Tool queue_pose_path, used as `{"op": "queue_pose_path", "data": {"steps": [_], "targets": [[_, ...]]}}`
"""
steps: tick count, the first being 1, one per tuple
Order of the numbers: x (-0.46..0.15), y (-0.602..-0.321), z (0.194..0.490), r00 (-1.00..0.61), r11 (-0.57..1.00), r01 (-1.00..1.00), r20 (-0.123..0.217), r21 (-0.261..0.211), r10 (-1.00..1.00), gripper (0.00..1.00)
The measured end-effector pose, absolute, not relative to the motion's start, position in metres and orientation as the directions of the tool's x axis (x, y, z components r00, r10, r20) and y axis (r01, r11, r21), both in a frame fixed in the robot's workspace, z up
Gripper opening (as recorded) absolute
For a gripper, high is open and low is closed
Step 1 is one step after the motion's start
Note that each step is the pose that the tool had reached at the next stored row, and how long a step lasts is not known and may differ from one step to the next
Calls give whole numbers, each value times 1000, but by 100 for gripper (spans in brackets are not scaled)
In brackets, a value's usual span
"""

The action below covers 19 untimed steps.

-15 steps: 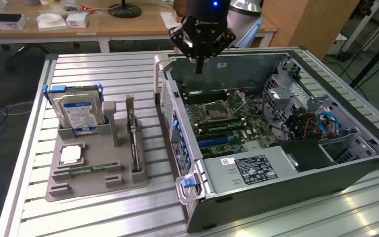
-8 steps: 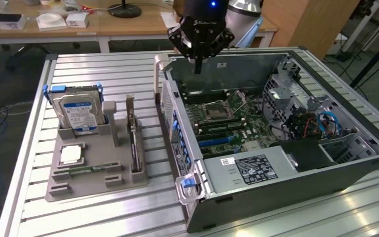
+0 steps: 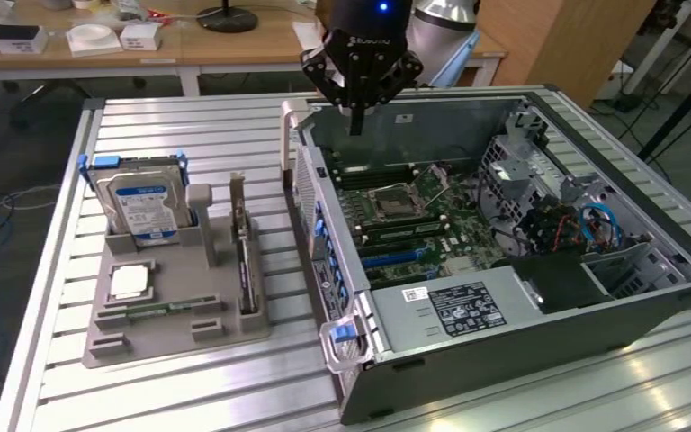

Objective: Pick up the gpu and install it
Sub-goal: 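Reach for the gpu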

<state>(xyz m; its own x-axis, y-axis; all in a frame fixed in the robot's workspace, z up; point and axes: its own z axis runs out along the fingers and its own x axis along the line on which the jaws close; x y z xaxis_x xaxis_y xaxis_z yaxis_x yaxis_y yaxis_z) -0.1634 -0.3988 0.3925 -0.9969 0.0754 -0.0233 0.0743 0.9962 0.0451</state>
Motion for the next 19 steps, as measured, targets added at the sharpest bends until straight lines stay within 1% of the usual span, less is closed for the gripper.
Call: {"op": "queue_pose_path", "data": {"steps": [19], "targets": [[-169, -399, 392, -997, 996, 74, -23, 45, 75, 11]]}}
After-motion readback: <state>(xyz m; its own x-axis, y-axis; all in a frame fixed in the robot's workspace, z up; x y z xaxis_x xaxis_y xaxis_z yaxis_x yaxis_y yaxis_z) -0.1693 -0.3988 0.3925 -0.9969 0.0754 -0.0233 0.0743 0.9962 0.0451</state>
